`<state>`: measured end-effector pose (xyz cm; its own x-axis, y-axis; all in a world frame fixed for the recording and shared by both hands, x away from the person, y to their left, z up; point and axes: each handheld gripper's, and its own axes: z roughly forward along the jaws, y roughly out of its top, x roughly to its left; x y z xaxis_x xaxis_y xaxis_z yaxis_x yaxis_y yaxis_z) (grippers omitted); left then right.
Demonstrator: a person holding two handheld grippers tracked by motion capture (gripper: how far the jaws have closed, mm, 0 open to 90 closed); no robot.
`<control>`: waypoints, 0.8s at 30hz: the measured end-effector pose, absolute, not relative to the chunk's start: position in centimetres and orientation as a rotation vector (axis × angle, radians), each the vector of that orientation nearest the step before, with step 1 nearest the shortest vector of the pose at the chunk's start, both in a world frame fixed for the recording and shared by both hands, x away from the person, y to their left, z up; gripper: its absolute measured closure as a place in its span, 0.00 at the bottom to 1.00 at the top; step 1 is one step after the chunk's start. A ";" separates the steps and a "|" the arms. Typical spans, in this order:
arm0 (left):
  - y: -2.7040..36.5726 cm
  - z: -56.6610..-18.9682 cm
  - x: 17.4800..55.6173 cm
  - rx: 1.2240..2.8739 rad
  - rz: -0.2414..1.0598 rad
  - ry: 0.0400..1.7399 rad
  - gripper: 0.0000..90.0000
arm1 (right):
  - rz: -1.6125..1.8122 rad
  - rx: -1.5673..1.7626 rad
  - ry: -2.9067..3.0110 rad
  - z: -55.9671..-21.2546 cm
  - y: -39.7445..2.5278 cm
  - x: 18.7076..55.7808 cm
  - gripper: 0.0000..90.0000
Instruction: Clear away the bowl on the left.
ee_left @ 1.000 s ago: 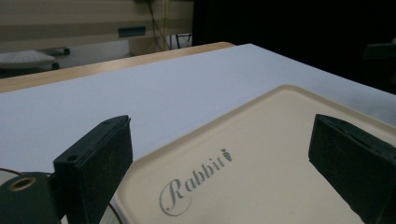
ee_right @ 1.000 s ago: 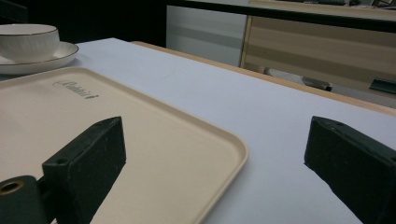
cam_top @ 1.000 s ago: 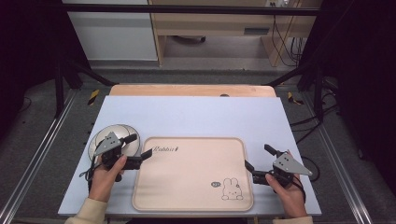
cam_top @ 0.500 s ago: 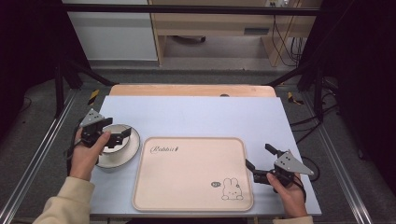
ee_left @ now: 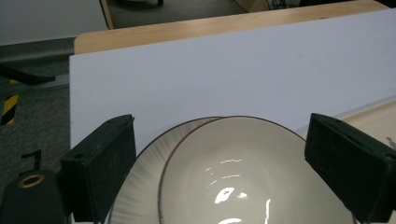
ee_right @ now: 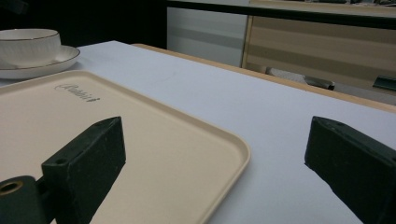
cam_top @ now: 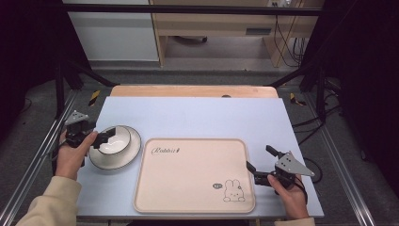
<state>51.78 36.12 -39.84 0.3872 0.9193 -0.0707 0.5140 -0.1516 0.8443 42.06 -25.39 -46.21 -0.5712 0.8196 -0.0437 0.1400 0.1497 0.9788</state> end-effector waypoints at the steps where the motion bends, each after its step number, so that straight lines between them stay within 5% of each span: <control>1: 36.3 -39.8 51.8 1.801 0.605 1.252 0.11 | 1.461 0.915 1.833 -46.2 -25.4 42.1 0.06; 24: 37.3 -40.9 51.7 1.825 0.485 1.428 0.30 | 1.455 0.911 1.837 -46.1 -25.3 42.0 0.06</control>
